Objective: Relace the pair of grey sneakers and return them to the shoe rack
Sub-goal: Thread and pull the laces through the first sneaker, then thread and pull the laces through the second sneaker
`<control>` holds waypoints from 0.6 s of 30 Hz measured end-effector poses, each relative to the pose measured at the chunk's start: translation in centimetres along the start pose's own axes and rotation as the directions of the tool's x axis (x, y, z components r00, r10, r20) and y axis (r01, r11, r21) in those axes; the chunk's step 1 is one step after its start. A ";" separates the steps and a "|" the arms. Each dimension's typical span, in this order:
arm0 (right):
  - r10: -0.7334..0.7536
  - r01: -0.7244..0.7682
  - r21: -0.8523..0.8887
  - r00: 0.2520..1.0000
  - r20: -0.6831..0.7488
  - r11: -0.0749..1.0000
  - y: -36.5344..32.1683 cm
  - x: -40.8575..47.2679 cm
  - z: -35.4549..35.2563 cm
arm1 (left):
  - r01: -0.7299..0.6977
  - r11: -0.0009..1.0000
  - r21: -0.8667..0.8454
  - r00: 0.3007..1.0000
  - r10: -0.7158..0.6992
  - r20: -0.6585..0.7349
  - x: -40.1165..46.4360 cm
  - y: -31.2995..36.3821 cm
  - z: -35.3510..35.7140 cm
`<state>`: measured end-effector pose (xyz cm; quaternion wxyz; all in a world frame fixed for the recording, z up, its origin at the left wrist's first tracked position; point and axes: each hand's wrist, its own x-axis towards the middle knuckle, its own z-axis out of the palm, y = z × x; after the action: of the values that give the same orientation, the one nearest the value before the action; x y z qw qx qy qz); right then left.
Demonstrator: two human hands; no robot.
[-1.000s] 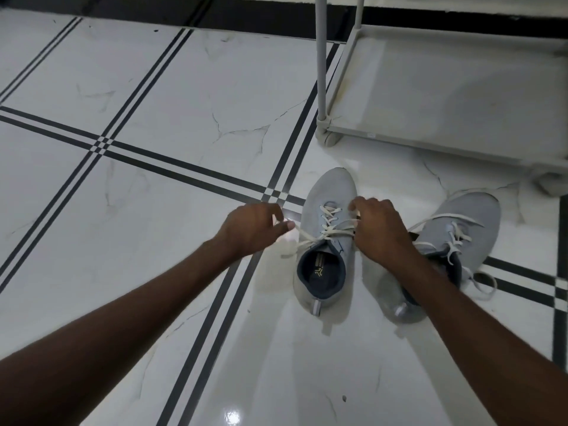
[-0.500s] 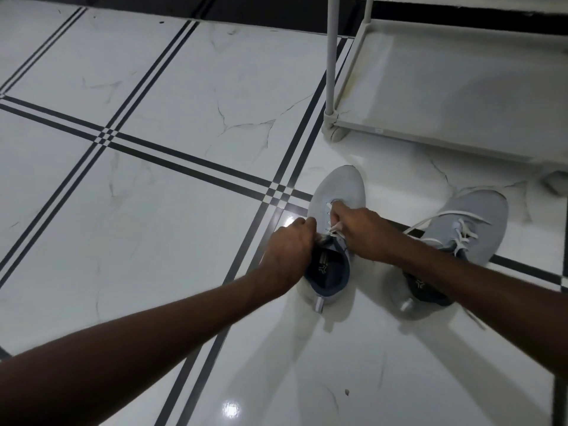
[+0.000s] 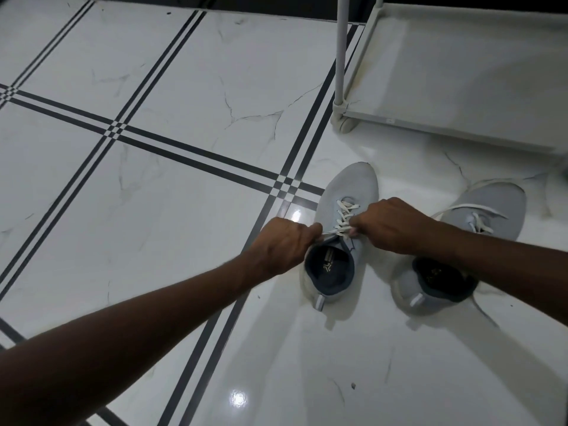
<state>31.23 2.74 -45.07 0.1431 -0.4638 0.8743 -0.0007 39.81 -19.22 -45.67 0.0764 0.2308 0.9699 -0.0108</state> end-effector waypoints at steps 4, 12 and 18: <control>-0.014 0.013 -0.009 0.996 -0.092 1.000 0.6 0.3 2.6 | 0.099 0.995 -0.013 0.990 -0.097 0.101 -0.1 -0.2 0.3; -0.092 0.073 -0.101 0.976 -0.198 0.992 1.2 -0.3 3.9 | 0.049 0.988 -0.149 0.992 -0.031 0.119 -0.1 -0.5 0.6; -0.026 -0.001 -0.159 0.986 -0.167 0.987 5.1 -4.1 0.3 | 0.079 0.974 -0.211 0.994 -0.092 -0.052 1.8 -3.2 -1.1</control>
<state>29.31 9.02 -45.05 0.0314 -0.4775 0.8776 0.0288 36.63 -21.19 -44.95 0.0696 0.1797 0.9767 0.0947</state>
